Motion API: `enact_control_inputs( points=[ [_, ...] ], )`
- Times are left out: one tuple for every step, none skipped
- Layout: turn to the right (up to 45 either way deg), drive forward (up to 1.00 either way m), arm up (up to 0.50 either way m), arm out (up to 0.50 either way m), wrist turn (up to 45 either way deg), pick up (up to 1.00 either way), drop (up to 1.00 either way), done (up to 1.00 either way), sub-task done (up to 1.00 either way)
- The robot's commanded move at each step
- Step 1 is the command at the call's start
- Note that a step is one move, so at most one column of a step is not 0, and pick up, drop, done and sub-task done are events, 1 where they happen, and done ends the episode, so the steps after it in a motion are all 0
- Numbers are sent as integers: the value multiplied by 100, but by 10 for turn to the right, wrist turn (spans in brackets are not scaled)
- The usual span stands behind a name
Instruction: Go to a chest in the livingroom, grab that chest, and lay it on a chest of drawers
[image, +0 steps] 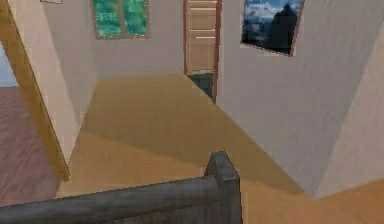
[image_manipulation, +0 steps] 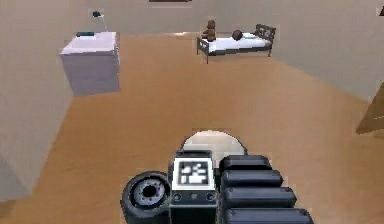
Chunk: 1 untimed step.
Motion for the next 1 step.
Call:
enact_control_inputs(
  points=[
    [-270,0,0,0,0,0,0,0,0]
  ],
)
